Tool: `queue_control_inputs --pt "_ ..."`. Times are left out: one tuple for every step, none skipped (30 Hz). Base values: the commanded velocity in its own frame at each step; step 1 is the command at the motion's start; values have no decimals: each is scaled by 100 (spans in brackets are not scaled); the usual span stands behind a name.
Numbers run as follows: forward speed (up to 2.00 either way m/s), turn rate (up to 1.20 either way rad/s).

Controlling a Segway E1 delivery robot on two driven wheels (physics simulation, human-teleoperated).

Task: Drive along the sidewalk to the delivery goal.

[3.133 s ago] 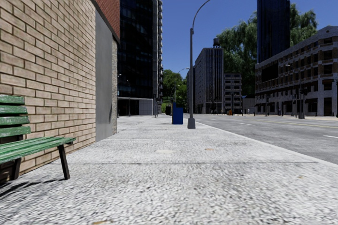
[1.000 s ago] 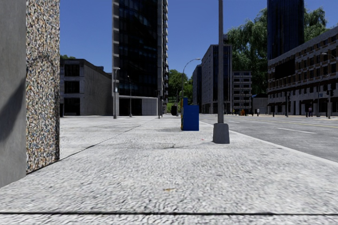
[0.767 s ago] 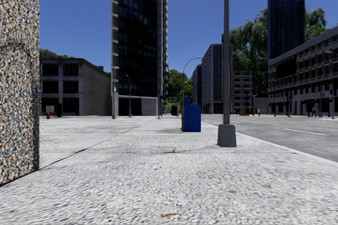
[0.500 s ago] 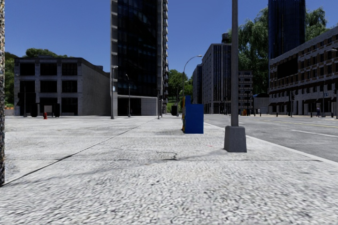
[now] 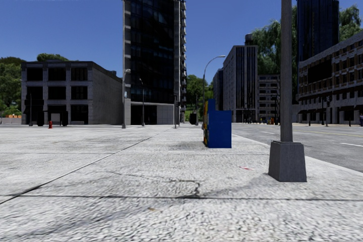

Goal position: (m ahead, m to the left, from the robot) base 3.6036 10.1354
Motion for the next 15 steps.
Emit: queue_control_inputs --pt "200 120" --pt "200 120" --pt "200 120" --pt "200 120" --pt "200 120" --pt "200 120" --pt "200 120" --pt "200 120" --pt "200 120" --pt "200 120" --pt "200 119" --pt "200 93" --pt "200 46" --pt "200 19" --pt "200 4"
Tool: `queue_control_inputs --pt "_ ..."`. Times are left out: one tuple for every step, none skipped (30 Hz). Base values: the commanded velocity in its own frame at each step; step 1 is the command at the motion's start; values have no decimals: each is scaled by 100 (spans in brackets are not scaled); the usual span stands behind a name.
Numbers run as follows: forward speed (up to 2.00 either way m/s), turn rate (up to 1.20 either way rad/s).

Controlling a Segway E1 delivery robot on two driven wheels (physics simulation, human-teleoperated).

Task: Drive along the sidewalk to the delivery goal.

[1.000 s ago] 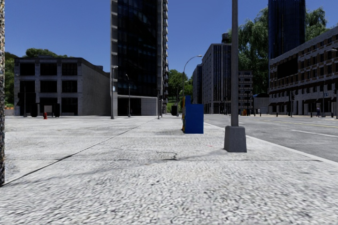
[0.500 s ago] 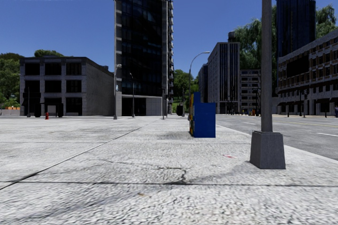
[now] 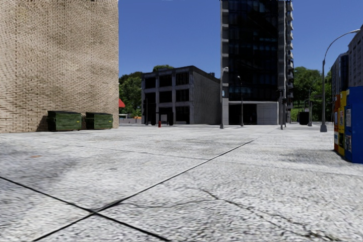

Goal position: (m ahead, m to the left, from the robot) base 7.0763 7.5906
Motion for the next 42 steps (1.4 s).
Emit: queue_control_inputs --pt "200 0" --pt "200 0" --pt "200 0" --pt "200 0" --pt "200 0" --pt "200 0" --pt "200 0" --pt "200 0" --pt "200 0" --pt "200 0" --pt "200 0" --pt "200 3" --pt "200 87" --pt "200 120" --pt "200 120" --pt "200 120" --pt "200 120" --pt "200 120" --pt "200 120" --pt "200 120" --pt "200 120" --pt "200 120" --pt "200 120" --pt "200 111" --pt "200 68" --pt "200 12" --pt "200 12" --pt "200 11" --pt "200 11" --pt "200 15" --pt "200 15" --pt "200 63" --pt "200 86" --pt "200 120" --pt "200 120" --pt "200 120" --pt "200 120" --pt "200 120" --pt "200 80" --pt "200 30" --pt "200 13" --pt "200 3"
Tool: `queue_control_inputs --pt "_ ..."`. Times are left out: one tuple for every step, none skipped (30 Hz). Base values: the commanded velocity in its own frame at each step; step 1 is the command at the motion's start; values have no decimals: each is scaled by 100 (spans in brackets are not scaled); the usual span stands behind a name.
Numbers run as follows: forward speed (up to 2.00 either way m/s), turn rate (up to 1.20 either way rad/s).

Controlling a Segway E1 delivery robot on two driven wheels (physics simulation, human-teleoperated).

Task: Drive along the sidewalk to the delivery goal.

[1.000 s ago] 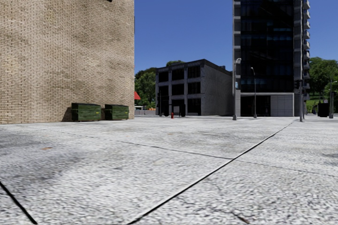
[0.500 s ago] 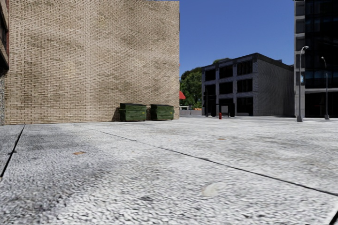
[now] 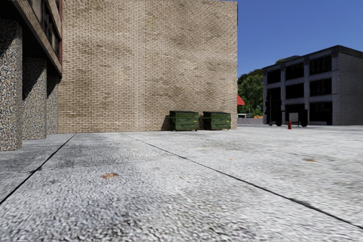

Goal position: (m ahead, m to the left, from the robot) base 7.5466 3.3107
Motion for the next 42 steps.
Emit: queue_control_inputs --pt "200 0" --pt "200 0" --pt "200 0" --pt "200 0" --pt "200 0" --pt "200 0" --pt "200 0" --pt "200 0" --pt "200 0" --pt "200 0" --pt "200 0" --pt "200 0" --pt "200 0" --pt "200 0" --pt "200 0" --pt "200 0" --pt "200 0" --pt "200 0" --pt "200 0" --pt "200 10" --pt "200 30" --pt "200 53" --pt "200 69" --pt "200 81" --pt "200 85" --pt "200 86" --pt "200 86" --pt "200 86" --pt "200 86" --pt "200 86" --pt "200 86" --pt "200 86" --pt "200 86" --pt "200 80" --pt "200 32" --pt "200 11" --pt "200 0" --pt "200 0" --pt "200 0" --pt "200 0" --pt "200 0" --pt "200 0"
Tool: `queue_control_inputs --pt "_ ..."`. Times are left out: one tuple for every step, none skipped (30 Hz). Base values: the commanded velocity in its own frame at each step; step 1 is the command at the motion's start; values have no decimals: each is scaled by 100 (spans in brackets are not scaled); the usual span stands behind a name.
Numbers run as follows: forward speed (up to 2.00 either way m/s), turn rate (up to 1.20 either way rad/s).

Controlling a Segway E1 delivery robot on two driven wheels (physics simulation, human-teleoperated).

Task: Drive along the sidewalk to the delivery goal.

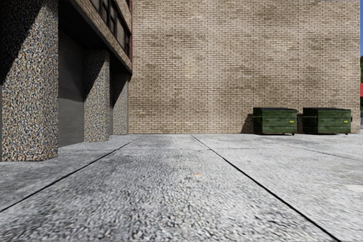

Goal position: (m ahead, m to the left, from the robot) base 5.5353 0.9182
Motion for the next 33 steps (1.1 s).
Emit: queue_control_inputs --pt "200 0" --pt "200 0" --pt "200 0" --pt "200 0" --pt "200 0" --pt "200 0" --pt "200 0" --pt "200 0" --pt "200 0" --pt "200 0" --pt "200 0" --pt "200 0" --pt "200 0" --pt "200 0" --pt "200 0" --pt "200 0" --pt "200 0" --pt "200 0" --pt "200 0" --pt "200 0" --pt "200 0" --pt "200 0" --pt "200 0" --pt "200 0" --pt "200 0" --pt "200 0" --pt "200 0" --pt "200 0" --pt "200 0" --pt "200 0" --pt "200 0" --pt "200 0" --pt "200 0"
